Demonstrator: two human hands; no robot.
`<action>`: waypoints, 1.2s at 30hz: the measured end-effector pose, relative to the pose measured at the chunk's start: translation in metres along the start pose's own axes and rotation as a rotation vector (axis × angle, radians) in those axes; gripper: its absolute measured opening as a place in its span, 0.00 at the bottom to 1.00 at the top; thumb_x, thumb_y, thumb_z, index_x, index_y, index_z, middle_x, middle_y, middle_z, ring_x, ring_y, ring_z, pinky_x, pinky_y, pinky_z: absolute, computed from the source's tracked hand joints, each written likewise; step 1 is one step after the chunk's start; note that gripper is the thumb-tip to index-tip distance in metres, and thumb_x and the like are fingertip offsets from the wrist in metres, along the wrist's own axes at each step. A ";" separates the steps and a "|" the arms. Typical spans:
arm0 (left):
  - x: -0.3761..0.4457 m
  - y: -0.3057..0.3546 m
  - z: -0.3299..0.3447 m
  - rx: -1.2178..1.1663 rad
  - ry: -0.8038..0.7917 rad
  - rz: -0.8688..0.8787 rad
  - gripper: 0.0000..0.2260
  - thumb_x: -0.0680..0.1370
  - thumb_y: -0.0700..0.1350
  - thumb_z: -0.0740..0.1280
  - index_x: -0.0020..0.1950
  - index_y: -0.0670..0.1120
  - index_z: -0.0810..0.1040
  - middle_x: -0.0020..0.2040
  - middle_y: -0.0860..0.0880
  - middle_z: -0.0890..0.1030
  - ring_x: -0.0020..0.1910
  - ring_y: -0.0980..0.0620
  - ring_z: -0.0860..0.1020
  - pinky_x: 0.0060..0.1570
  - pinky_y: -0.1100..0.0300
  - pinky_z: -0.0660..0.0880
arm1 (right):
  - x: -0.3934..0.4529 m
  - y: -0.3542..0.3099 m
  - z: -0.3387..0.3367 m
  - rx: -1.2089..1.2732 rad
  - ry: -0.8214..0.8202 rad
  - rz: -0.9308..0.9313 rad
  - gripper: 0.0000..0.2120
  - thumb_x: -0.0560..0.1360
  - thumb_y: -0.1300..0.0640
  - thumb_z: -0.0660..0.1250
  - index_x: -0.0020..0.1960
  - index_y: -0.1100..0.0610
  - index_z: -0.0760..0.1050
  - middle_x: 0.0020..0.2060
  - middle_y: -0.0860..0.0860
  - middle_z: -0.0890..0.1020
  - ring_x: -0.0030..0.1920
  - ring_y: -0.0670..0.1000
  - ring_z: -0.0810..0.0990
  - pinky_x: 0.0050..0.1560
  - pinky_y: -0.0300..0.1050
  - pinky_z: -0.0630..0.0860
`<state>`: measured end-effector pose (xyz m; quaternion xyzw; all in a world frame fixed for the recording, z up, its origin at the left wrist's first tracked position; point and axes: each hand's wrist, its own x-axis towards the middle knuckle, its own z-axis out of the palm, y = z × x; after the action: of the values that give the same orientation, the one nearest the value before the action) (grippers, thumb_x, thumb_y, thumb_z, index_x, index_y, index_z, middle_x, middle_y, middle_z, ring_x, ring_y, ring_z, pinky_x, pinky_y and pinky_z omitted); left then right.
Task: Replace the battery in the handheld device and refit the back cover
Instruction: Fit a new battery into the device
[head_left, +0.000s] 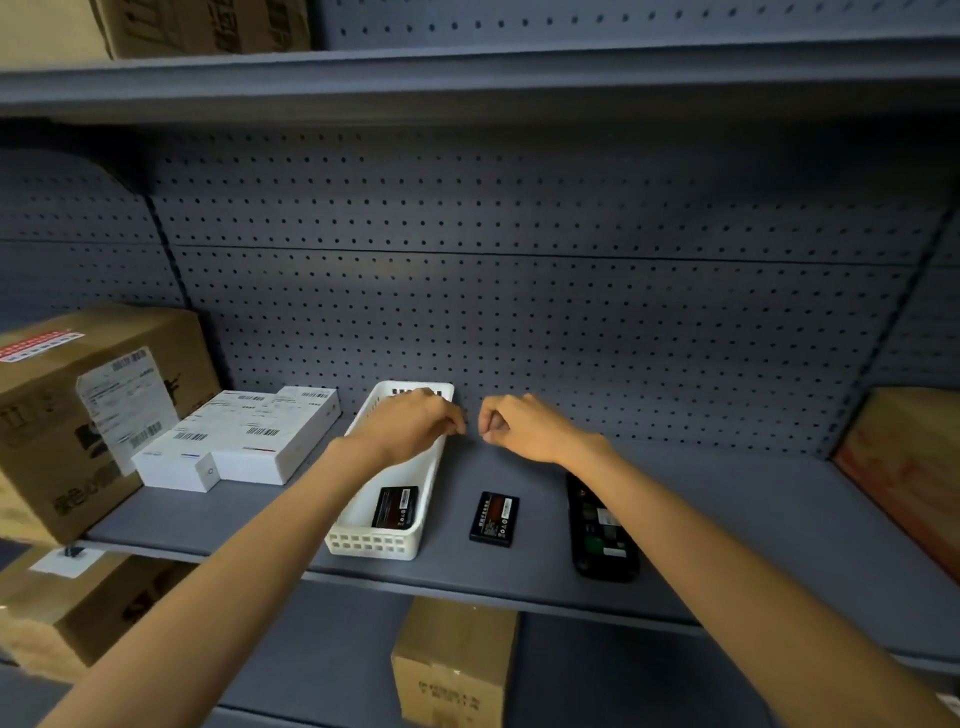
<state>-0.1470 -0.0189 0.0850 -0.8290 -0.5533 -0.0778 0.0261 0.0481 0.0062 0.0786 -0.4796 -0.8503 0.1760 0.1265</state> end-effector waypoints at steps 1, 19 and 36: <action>0.002 0.004 0.003 -0.004 -0.019 0.014 0.10 0.81 0.45 0.62 0.58 0.53 0.81 0.57 0.53 0.82 0.60 0.51 0.76 0.55 0.57 0.71 | -0.003 0.006 0.003 0.009 -0.018 0.015 0.04 0.78 0.57 0.66 0.52 0.53 0.77 0.49 0.50 0.83 0.49 0.50 0.81 0.53 0.48 0.78; 0.015 0.037 0.050 0.164 -0.435 0.196 0.30 0.68 0.57 0.75 0.69 0.55 0.73 0.63 0.55 0.80 0.65 0.47 0.73 0.66 0.52 0.67 | -0.048 0.038 0.054 -0.136 -0.269 0.054 0.40 0.67 0.37 0.74 0.72 0.53 0.66 0.68 0.52 0.72 0.69 0.54 0.67 0.68 0.53 0.66; 0.007 0.047 0.051 0.140 -0.385 0.164 0.39 0.65 0.63 0.75 0.73 0.53 0.68 0.65 0.50 0.78 0.66 0.46 0.73 0.64 0.52 0.67 | -0.061 0.037 0.050 -0.139 -0.090 0.044 0.38 0.66 0.38 0.74 0.70 0.53 0.70 0.63 0.51 0.76 0.66 0.53 0.71 0.64 0.52 0.70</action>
<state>-0.0960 -0.0242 0.0373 -0.8668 -0.4830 0.1231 -0.0163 0.0890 -0.0376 0.0150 -0.4976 -0.8544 0.1406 0.0508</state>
